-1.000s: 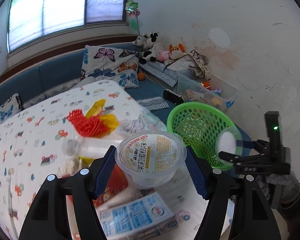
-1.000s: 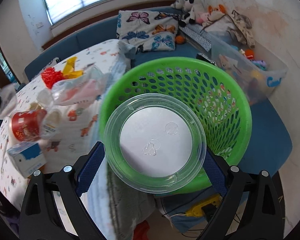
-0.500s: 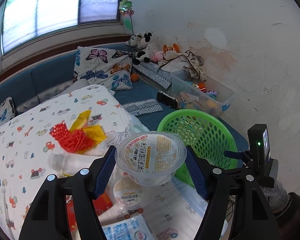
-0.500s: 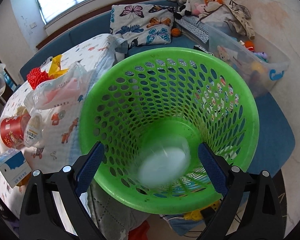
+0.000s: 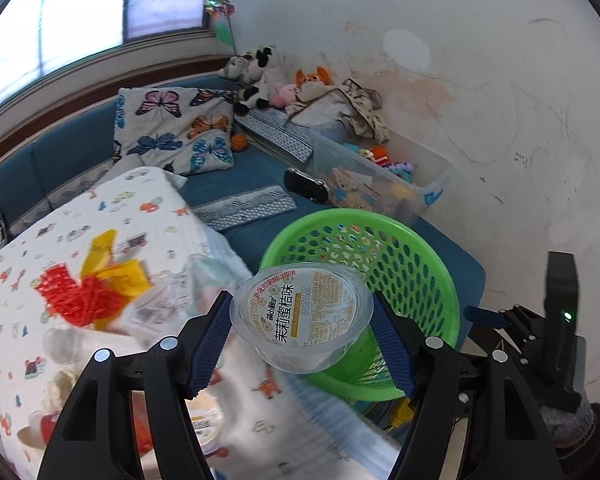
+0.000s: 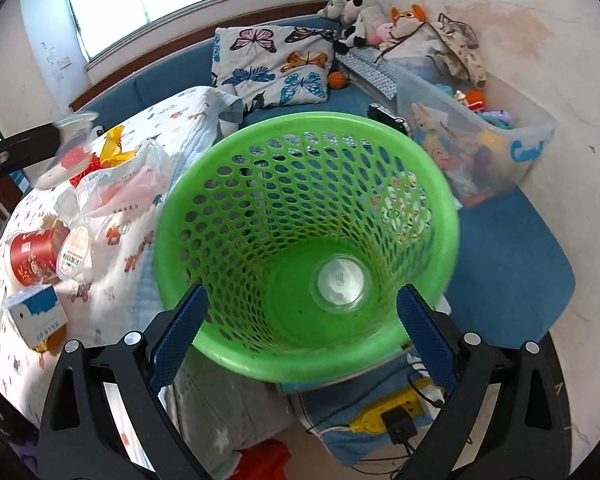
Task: Collect trash
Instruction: 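Open the right gripper to drop the lid into the green basket, then drop the pudding cup from the left gripper into the green basket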
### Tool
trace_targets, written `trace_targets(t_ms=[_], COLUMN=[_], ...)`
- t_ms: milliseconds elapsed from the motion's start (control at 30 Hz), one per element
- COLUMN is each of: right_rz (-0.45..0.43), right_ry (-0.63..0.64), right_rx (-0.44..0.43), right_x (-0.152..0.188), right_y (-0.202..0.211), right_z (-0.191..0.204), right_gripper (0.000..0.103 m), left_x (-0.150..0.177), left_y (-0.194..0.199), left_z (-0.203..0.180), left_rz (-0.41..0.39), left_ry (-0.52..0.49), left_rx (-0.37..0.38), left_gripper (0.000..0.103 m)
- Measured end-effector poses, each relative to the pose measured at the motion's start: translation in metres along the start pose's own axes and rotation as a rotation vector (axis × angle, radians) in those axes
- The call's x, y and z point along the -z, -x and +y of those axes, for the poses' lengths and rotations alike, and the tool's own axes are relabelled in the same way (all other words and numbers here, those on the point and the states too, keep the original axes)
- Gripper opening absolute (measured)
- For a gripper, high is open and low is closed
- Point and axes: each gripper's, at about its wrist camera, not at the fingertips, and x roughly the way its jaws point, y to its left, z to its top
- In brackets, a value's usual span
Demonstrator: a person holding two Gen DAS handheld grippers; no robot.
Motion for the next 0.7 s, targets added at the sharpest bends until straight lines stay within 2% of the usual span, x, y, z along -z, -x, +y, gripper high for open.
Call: trace_targets(t_ms=[300,700], right_rz=[-0.018,-0.004], right_ry=[-0.005,-0.012], right_rx=[0.013,0.013], right_x=[0.015,0.026], right_y=[0.02,0.021], right_z=[-0.008,-0.01], right_gripper=[0.095,0.095], left_x=[0.001,0.008], left_y=[-0.032,-0.066], left_z=[-0.022,-0.03], left_rz=[0.058,0.123], left_ry=[-0.015,-0.012], left_rx=[0.023,0.028], left_gripper=[0.067,0.069])
